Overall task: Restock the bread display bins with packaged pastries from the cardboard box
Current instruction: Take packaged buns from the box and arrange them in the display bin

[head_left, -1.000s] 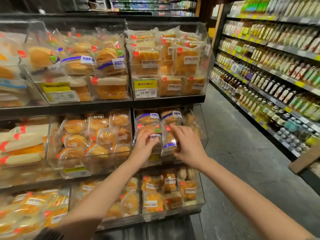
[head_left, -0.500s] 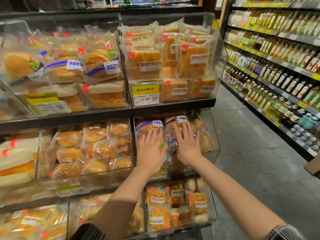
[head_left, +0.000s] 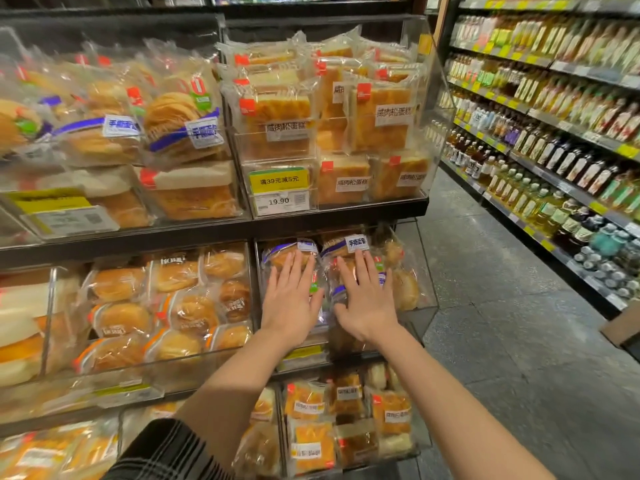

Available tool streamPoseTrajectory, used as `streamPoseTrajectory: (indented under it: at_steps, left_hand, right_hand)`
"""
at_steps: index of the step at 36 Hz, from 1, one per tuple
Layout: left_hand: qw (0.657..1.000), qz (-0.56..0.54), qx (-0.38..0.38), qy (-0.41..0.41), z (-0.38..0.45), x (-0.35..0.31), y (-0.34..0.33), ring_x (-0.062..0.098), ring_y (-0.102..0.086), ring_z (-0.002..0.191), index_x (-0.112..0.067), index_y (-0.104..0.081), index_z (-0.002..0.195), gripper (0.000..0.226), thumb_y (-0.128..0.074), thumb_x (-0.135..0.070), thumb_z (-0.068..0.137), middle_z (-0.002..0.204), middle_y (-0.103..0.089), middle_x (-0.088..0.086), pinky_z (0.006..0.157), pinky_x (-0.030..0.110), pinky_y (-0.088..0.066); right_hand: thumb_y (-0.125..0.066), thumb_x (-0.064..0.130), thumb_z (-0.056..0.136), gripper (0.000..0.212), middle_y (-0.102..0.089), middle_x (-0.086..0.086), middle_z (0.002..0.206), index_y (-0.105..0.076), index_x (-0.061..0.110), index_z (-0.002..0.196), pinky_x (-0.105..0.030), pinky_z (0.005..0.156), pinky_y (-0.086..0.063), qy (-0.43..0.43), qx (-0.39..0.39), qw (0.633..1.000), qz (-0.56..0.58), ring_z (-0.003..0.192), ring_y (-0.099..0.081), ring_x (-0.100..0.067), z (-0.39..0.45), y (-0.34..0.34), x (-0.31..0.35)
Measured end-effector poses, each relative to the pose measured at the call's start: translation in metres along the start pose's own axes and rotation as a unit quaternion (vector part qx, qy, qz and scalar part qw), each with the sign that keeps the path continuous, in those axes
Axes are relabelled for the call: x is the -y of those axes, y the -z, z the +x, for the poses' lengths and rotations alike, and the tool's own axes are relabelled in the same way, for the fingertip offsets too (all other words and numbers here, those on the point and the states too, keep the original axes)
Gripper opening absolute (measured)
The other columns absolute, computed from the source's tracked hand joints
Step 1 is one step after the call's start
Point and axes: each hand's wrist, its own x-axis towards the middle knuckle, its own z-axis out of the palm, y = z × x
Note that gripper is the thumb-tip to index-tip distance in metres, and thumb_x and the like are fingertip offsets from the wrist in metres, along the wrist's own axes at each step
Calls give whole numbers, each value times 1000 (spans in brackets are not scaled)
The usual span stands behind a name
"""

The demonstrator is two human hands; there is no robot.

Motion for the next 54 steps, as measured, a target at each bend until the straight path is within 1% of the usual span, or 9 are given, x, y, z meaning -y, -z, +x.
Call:
streamPoseTrajectory:
  at_steps: [8, 14, 19, 25, 29, 34, 43, 50, 54]
  left_hand:
    - [997, 18, 70, -9, 3, 1, 24, 17, 23, 144, -18, 16, 151, 79, -13, -65, 94, 158, 21, 2, 118, 41, 13]
    - [993, -119, 0, -1, -21, 1, 38, 18, 10, 147, -14, -8, 153, 70, -36, -49, 99, 160, 13, 6, 118, 34, 6]
    - [957, -286, -41, -7, -58, 9, 63, 15, -36, 137, -18, -33, 146, 52, -51, -23, 98, 150, -36, 0, 107, 25, -30]
    - [962, -268, 9, -58, -117, 37, 89, 12, -40, 131, -17, -44, 140, 38, -40, -21, 102, 143, -44, 0, 107, 22, -30]
    - [966, -209, 138, -68, -159, 65, 109, 13, -47, 124, -19, -52, 133, 35, -38, -29, 103, 135, -53, -1, 99, 25, -35]
    - [922, -114, 360, -84, -225, 113, 119, 18, -52, 120, -18, -53, 133, 36, -44, -32, 101, 134, -55, 0, 92, 24, -37]
    - [919, -137, 359, -86, -371, 229, 109, 21, -51, 121, -13, -54, 132, 36, -48, -27, 100, 134, -55, 4, 100, 25, -39]
    - [905, -187, 381, -20, -490, 304, 83, 13, -53, 116, -22, -55, 131, 34, -48, -31, 99, 133, -56, -2, 96, 24, -41]
    - [904, -219, 366, 33, -540, 338, 52, 7, -53, 105, -19, -54, 132, 34, -48, -28, 99, 127, -58, -3, 83, 17, -37]
  right_hand:
    - [-41, 55, 91, 85, 24, -5, 158, 13, 31, 152, -58, 115, 4, 23, 36, 999, 32, 144, 26, -20, -3, 17, -4]
    - [-55, 45, 86, 87, 21, -12, 158, -10, 12, 152, -60, 116, 1, 23, -20, 1000, 3, 145, 24, -24, -19, 34, 7]
    - [-60, 22, 85, 59, -33, -12, 149, -39, 10, 140, -41, 113, -28, -15, -137, 973, 184, 139, -29, -27, -36, 46, 24]
    - [-54, 6, 90, 25, -57, -5, 102, -58, 6, 114, -27, 76, -39, -44, -172, 924, 338, 94, -56, -22, -65, 50, 52]
    - [-52, 6, 92, 15, -61, -2, 89, -63, 9, 102, -25, 68, -37, -28, -146, 925, 349, 81, -57, -18, -90, 45, 90]
    - [-53, 6, 91, 18, -65, -3, 90, -68, 9, 100, -26, 72, -39, 7, -85, 935, 345, 84, -58, -19, -131, 36, 157]
    - [-52, 12, 94, 14, -68, -2, 83, -65, 17, 97, -8, 53, -38, 23, 24, 946, 321, 70, -61, -13, -243, -11, 303]
    - [-53, 11, 95, 14, -65, -2, 95, -64, 15, 104, -24, 74, -47, 23, 97, 933, 345, 88, -62, -18, -329, -84, 398]
    - [-56, 10, 94, 16, -62, 6, 92, -64, 15, 108, -14, 68, -50, 36, 137, 927, 347, 79, -59, -5, -354, -119, 437]
